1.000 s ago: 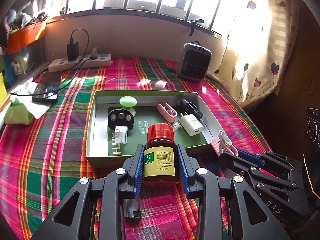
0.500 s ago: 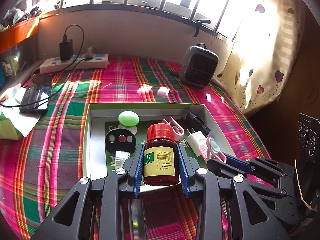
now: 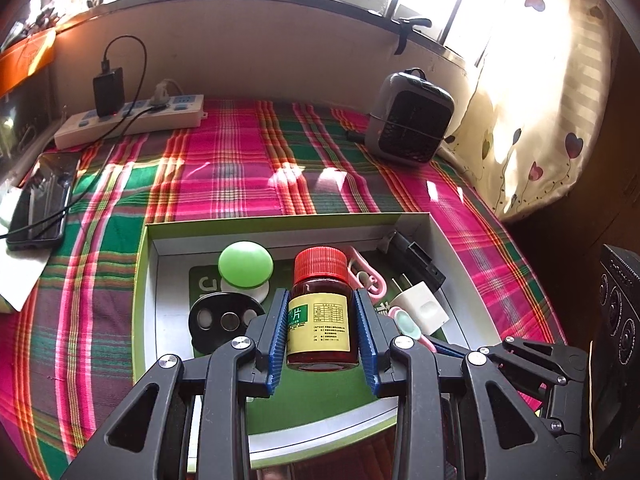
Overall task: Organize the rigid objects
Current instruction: 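Lower the bottle into the box with the left tool while the right lowers the holder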
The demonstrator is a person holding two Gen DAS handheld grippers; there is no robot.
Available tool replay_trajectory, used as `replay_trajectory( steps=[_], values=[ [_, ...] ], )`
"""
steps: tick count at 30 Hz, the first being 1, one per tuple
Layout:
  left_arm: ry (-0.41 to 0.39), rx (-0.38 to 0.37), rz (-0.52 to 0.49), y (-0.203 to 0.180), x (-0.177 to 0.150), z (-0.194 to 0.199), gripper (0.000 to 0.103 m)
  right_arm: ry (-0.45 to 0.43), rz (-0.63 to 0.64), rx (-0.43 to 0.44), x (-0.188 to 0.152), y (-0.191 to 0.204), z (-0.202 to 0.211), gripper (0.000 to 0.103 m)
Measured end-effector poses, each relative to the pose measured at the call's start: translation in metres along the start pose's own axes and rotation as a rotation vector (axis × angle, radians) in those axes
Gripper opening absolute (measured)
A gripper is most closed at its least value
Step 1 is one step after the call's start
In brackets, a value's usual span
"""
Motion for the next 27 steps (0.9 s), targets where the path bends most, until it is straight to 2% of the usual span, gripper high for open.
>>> replay_trajectory(
  steps=[11, 27],
  values=[
    [0.039, 0.014, -0.009, 0.001, -0.004, -0.023, 0.031, 0.019, 0.013, 0.02, -0.002, 0.0, -0.01, 0.019],
    [0.068, 0.037, -0.014, 0.004, -0.01, -0.038, 0.031, 0.032, 0.027, -0.012, -0.001, -0.004, -0.014, 0.018]
  ],
)
Point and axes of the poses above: each gripper's, at about its wrist camera, not at the fingertips, and z roughly against the way its jaws point, y to its left, x to its top, the point moved 7 cm from there along -z, roughly the way its jaws point, and after that the axes turned 11 degrees about -y, right-handed, at the moved point
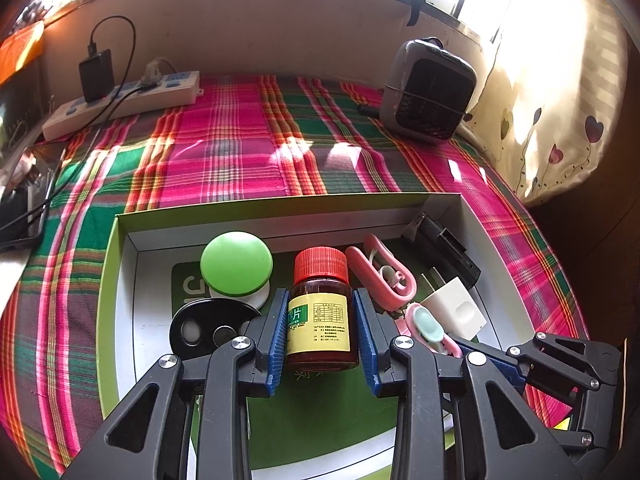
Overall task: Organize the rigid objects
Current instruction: 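Lower the bottle into the box with the left tool while the right lowers the holder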
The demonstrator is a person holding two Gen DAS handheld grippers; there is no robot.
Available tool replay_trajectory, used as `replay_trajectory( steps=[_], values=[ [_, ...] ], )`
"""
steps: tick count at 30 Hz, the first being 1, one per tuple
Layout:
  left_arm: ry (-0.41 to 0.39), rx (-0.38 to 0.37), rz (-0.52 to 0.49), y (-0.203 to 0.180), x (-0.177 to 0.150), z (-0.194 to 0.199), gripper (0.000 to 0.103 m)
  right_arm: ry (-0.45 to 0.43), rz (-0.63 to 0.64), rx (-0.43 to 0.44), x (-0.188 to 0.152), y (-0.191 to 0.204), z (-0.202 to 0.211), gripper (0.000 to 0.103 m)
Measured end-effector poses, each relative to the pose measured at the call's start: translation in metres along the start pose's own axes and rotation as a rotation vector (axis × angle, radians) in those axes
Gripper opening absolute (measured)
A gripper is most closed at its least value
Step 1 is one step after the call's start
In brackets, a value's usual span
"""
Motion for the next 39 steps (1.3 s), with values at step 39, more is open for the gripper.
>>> replay_trajectory(
  steps=[39],
  values=[
    [-0.042, 0.013, -0.024, -0.004, 0.0, 0.024, 0.031, -0.018, -0.018, -0.023, 0.0, -0.002, 0.008, 0.024]
  ],
)
Point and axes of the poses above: each gripper's, at about its wrist camera, not at the fingertips, and z roughly against the way its jaws point, y to its left, x to its top, the point moved 7 cm from there along -z, roughly the way its jaws point, and after that the axes turned 11 degrees about -y, right-handed, at the moved point
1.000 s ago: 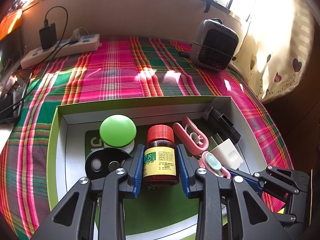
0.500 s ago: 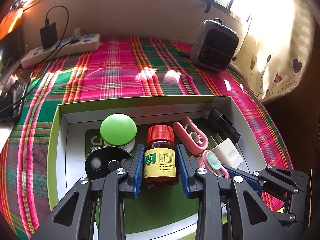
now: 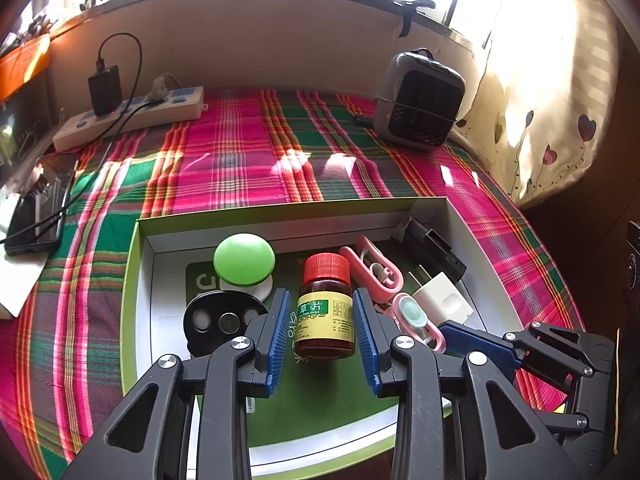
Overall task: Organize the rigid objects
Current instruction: 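Lower the bottle into the box with the left tool while the right lowers the holder, then open both tools releasing the bottle and holder in the box, then withdraw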
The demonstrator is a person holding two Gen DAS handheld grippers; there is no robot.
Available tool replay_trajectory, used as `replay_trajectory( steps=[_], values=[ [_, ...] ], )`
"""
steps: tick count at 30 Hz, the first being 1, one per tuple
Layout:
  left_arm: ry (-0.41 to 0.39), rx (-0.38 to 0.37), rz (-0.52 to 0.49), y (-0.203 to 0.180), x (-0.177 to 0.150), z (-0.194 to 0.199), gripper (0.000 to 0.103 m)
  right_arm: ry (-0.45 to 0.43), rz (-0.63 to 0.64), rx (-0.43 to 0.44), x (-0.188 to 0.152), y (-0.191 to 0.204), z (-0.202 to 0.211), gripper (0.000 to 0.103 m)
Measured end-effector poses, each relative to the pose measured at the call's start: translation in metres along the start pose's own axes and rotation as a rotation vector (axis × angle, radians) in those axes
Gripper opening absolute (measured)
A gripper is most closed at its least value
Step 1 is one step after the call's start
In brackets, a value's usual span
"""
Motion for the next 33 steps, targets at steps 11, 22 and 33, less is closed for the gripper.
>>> replay_trajectory(
  steps=[11, 22, 33],
  values=[
    [-0.039, -0.004, 0.005, -0.005, -0.002, 0.031, 0.031, -0.042, -0.016, -0.01, 0.002, 0.002, 0.02, 0.033],
    [-0.087, 0.013, -0.009, -0.009, -0.013, 0.075, 0.031, -0.082, -0.021, -0.026, -0.003, 0.006, 0.047, 0.034],
    [-0.098, 0.037, 0.0, -0.004, -0.037, 0.107, 0.031, -0.113, -0.025, -0.029, -0.013, 0.011, 0.072, 0.034]
  ],
)
Point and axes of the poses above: each gripper's, at about its wrist camera, not at the fingertips, and z roughly against the way its jaws point, y to its left, x to its top, the point moved 7 cm from there along -z, roughly the way its jaws point, and after that the axes turned 11 degrees about -y, right-handed, at the moved point
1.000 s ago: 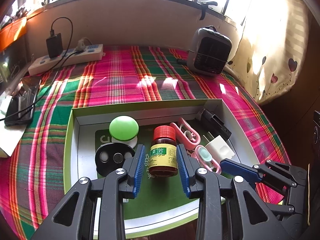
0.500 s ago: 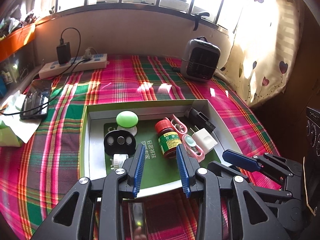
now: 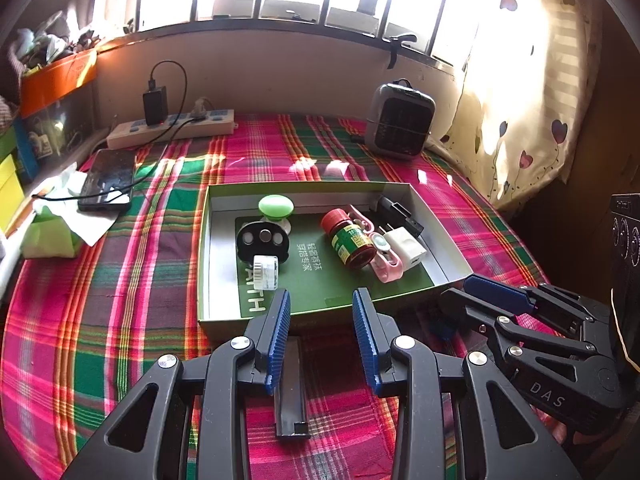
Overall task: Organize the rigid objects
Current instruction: 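Open both tools releasing the bottle and holder in the box, then withdraw, then grasp the blue USB stick with the right tool while the left grasps the black stapler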
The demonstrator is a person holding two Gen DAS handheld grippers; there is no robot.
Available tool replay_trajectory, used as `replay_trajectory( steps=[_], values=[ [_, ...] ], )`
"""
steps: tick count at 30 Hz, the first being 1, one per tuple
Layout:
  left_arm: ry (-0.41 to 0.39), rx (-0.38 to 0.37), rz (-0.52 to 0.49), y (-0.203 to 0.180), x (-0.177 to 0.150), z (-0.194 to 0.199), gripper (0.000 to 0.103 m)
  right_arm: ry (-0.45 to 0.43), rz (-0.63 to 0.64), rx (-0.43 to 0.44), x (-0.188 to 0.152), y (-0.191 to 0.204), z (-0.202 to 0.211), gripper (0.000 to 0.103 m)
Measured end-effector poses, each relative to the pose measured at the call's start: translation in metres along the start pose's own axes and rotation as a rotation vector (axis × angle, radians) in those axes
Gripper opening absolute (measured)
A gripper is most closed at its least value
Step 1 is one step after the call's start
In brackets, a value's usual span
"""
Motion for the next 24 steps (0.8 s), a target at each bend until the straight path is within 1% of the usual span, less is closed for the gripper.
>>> replay_trajectory(
  steps=[5, 7, 10, 13, 20, 24],
  values=[
    [-0.007, 0.027, -0.006, 0.006, -0.011, 0.013, 0.032, -0.007, -0.006, -0.002, -0.006, -0.001, 0.009, 0.034],
    [-0.001, 0.019, 0.013, 0.009, -0.016, 0.016, 0.032, -0.01, -0.008, -0.001, -0.009, -0.002, 0.012, 0.034],
    [0.004, 0.035, 0.03, 0.017, -0.024, 0.021, 0.032, -0.011, -0.006, -0.007, -0.015, -0.007, 0.018, 0.034],
    [0.017, 0.04, 0.056, 0.026, -0.035, 0.023, 0.032, -0.008, -0.012, -0.022, -0.022, -0.016, 0.023, 0.034],
    [0.058, 0.058, 0.097, 0.043, -0.059, 0.021, 0.033, 0.034, -0.051, -0.073, -0.044, -0.046, 0.024, 0.036],
    [0.069, 0.048, 0.116, 0.044, -0.064, 0.017, 0.034, 0.053, -0.085, -0.079, -0.05, -0.052, 0.02, 0.05]
  ],
)
Point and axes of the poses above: each gripper's, at about its wrist camera, not at the fingertips, and z roughly against the way its jaws point, y to its left, x to its top, the point moved 7 cm from there along -z, roughly the way its jaws point, and after that the axes turned 11 degrees about -y, right-handed, at the moved point
